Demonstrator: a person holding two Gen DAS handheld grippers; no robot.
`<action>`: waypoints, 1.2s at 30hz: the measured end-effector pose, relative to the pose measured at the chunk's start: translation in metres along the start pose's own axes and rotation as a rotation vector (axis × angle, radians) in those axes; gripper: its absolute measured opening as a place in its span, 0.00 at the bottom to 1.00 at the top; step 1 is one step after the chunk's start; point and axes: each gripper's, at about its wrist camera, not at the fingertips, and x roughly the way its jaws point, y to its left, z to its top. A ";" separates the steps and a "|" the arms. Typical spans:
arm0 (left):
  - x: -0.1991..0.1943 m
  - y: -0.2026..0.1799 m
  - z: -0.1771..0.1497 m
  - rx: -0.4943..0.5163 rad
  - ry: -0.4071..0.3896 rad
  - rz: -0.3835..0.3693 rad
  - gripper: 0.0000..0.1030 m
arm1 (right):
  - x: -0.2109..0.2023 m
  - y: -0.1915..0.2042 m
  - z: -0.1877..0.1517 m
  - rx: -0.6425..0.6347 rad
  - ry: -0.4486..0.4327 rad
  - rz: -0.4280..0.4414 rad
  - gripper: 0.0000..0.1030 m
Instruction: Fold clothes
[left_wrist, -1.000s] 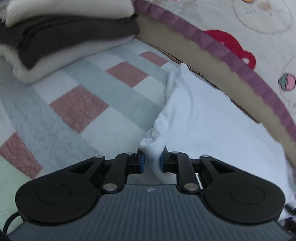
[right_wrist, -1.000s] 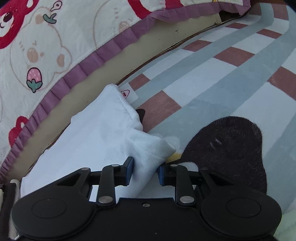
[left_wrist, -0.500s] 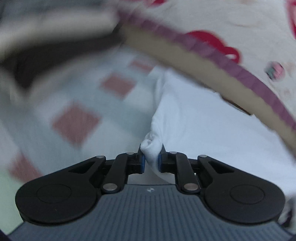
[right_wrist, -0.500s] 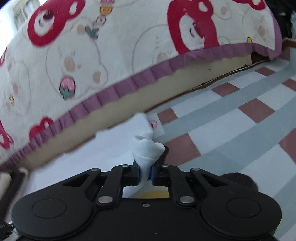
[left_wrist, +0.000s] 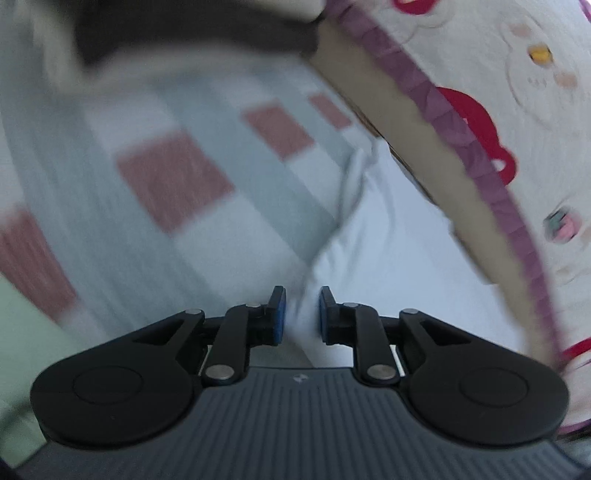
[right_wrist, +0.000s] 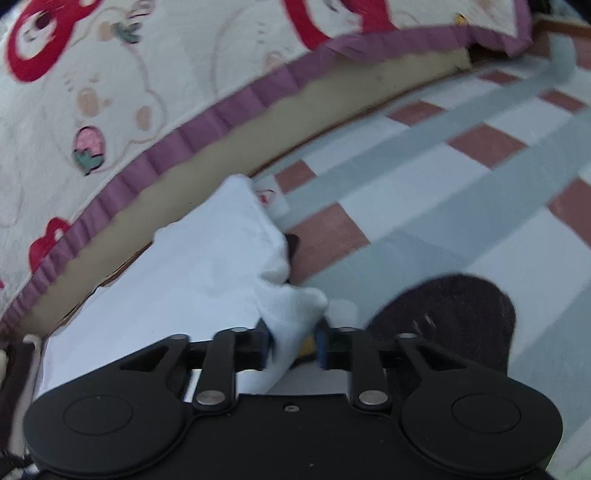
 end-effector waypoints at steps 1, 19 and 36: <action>-0.004 -0.006 0.001 0.051 -0.031 0.041 0.17 | 0.001 -0.004 -0.001 0.036 0.007 0.003 0.42; 0.000 0.006 0.003 -0.034 0.179 -0.033 0.51 | 0.015 -0.026 -0.012 0.338 0.038 0.210 0.47; -0.055 -0.076 0.000 0.517 -0.214 0.136 0.32 | 0.016 -0.007 0.005 0.088 0.075 0.249 0.10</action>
